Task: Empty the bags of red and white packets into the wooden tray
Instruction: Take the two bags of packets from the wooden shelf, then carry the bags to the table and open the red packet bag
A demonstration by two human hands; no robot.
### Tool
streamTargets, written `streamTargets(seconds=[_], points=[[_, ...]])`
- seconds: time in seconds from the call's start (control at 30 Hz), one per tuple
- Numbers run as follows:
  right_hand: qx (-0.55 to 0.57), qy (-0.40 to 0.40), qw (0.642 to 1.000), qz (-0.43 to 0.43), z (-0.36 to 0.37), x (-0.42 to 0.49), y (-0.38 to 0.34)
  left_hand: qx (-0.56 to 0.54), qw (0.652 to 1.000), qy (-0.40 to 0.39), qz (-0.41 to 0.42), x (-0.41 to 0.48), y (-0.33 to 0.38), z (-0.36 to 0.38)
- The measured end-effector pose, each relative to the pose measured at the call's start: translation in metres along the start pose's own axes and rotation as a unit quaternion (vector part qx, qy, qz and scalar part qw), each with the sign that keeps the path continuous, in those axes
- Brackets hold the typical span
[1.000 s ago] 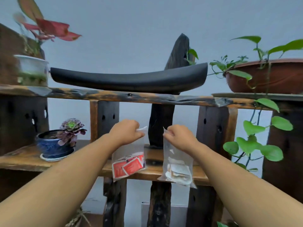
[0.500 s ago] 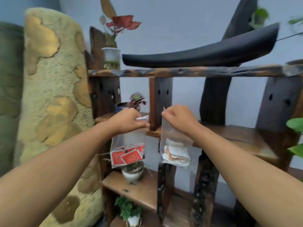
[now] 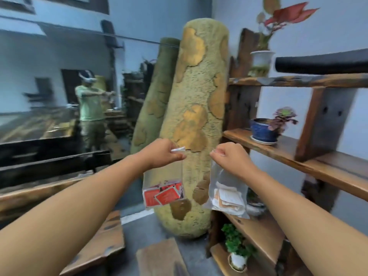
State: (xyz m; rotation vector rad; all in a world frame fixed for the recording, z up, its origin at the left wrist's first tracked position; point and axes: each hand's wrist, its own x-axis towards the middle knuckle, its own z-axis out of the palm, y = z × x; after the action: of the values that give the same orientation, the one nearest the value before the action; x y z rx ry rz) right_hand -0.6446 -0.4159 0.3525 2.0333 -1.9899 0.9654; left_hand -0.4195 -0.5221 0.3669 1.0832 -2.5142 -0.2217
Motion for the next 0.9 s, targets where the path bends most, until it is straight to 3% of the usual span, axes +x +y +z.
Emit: streamTargets(seconds=[0.23,0.6,0.9], points=[[0.071,-0.036,0.992,-0.1,0.08,0.051,-0.127,-0.012,0.991,0.041,-0.129,-0.085,-0.113,-0.068],[0.145,-0.102,0.971,-0.161,0.206,0.082,-0.339,-0.057,0.96,0.097,-0.258,-0.241,-0.275,-0.145],[0.22,-0.186,0.914,-0.285,0.296,0.064,-0.504,-0.015,0.907,0.157,-0.391,-0.389,-0.346,-0.194]])
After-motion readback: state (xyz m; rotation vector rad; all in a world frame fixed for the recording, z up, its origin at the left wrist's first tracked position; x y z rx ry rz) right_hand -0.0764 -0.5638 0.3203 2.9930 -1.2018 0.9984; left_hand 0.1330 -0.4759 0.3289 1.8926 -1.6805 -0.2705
